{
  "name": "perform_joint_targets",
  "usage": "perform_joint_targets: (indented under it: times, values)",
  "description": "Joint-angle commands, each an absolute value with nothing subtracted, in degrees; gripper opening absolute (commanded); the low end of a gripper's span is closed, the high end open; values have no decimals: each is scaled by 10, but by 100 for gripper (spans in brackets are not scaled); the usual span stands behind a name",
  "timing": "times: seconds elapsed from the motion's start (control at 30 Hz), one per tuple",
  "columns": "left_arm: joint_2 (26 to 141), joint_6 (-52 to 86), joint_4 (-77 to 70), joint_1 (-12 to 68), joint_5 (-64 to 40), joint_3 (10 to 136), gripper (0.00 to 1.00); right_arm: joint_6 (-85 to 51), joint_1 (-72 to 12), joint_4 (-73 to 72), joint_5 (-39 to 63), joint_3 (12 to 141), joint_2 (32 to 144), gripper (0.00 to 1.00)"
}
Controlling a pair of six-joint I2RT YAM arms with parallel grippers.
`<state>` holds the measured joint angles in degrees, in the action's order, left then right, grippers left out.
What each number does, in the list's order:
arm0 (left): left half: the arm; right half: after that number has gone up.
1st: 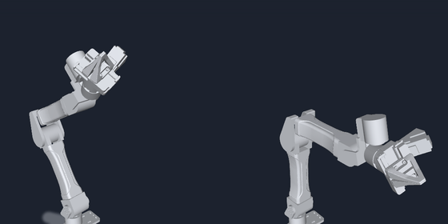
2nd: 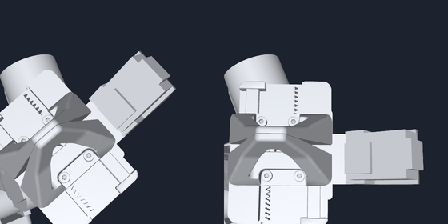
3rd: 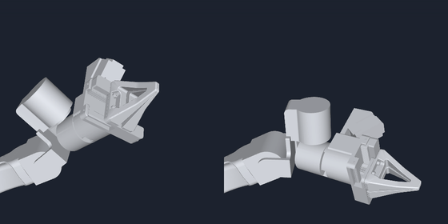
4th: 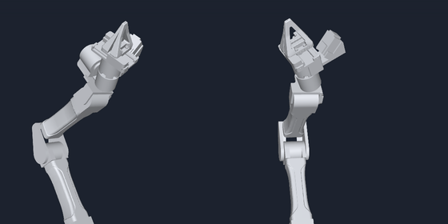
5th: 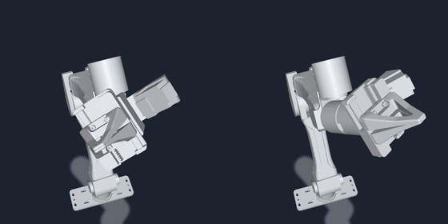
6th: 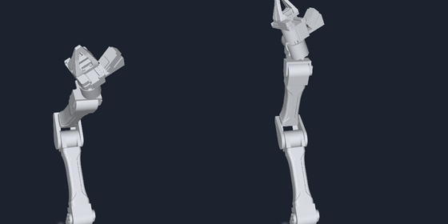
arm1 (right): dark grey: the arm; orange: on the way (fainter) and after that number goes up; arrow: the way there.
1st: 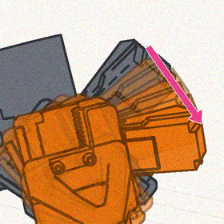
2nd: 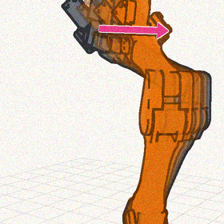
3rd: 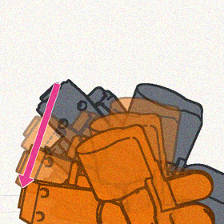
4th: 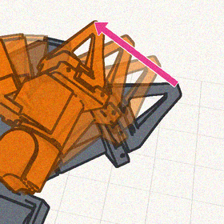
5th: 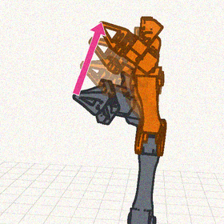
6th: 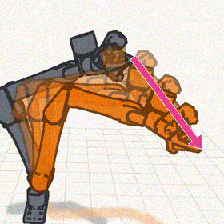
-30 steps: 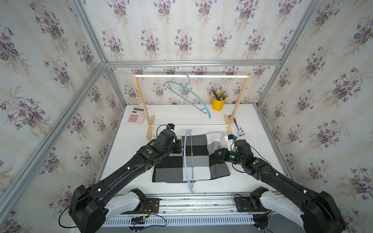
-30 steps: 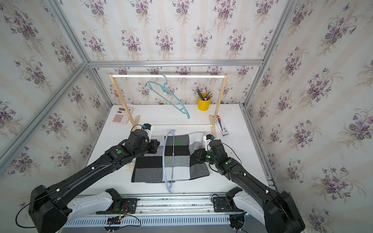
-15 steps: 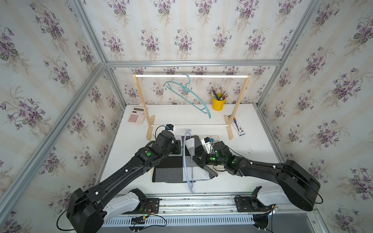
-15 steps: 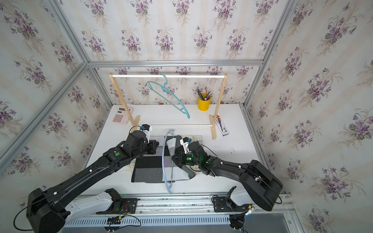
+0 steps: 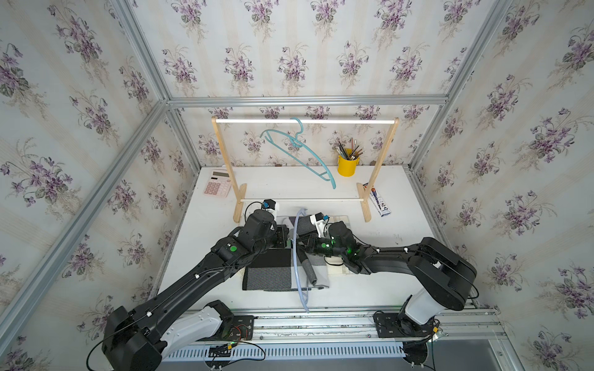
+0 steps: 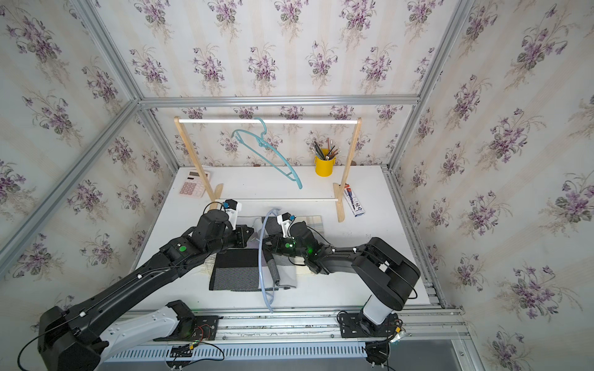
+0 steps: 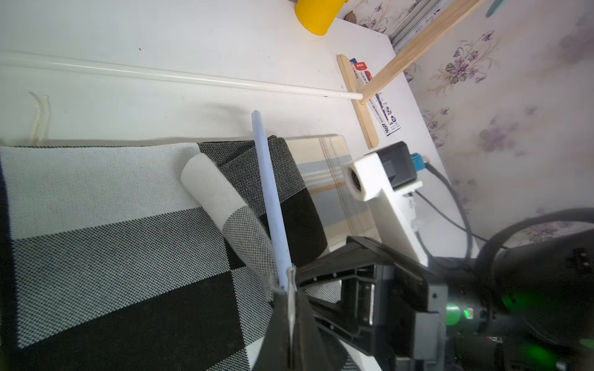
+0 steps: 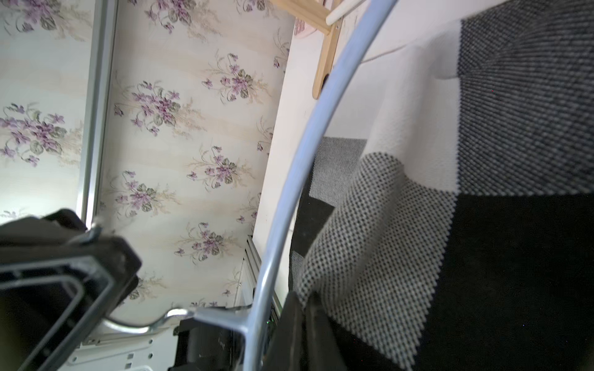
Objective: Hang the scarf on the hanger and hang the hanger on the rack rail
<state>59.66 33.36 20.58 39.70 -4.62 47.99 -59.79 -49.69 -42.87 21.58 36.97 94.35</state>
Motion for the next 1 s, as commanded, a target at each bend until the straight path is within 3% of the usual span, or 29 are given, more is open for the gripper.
perform_joint_targets:
  times: [0.0,0.3,0.47,0.57,0.63,0.77,0.97]
  values:
    - [584,357,176,396,-87,478,0,-620,-505,-466,168,387,958,0]
    - [577,366,163,396,-110,468,0,-679,-524,-537,118,415,1051,0]
    - [602,362,159,396,-95,471,0,-690,-542,-501,114,437,1075,0]
    - [614,359,164,396,-82,476,0,-675,-541,-478,102,407,1045,39]
    - [622,356,166,396,-76,478,0,-658,-540,-450,91,389,1012,53]
    - [636,354,174,396,-66,485,0,-635,-539,-392,73,372,959,63]
    - [631,358,180,396,-44,482,0,-629,-528,-349,68,350,930,63]
